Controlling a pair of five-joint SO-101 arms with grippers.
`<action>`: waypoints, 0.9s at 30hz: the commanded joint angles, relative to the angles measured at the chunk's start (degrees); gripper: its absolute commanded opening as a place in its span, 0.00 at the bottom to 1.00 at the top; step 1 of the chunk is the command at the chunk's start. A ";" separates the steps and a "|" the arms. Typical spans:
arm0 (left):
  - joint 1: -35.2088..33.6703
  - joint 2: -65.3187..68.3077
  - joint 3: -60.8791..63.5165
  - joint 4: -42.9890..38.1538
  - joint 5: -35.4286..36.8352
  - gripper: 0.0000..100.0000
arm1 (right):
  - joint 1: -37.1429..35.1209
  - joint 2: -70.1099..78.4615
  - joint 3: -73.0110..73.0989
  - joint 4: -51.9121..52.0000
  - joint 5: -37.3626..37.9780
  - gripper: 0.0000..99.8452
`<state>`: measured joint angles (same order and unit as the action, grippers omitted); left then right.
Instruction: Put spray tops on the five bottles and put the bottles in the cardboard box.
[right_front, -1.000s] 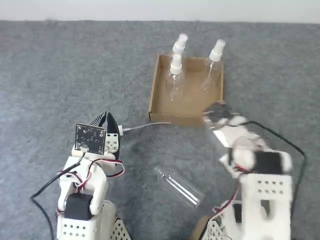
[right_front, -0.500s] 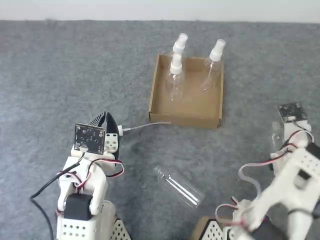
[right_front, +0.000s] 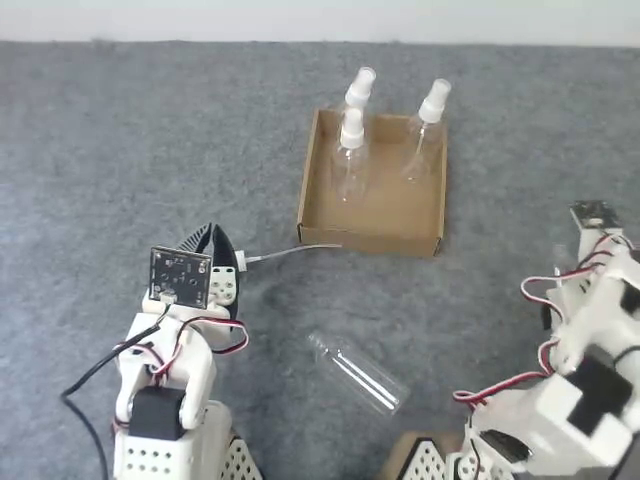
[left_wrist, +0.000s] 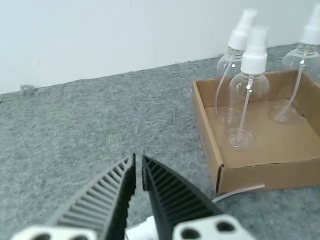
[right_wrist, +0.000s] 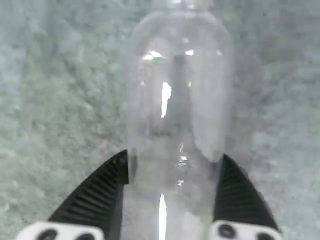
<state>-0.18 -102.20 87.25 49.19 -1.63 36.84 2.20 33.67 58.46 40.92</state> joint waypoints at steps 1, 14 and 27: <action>-0.26 -0.62 -1.54 -1.32 0.26 0.01 | -0.92 0.22 -1.67 0.66 -0.79 0.25; -6.42 23.12 -19.56 -0.88 -3.60 0.02 | -0.84 0.13 -1.76 0.66 -0.35 0.25; -6.24 71.21 -47.34 11.87 4.66 0.22 | -0.92 0.75 -1.76 0.22 -0.26 0.25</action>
<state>-6.51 -37.41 45.85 60.00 0.22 36.40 2.90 33.76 58.55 40.75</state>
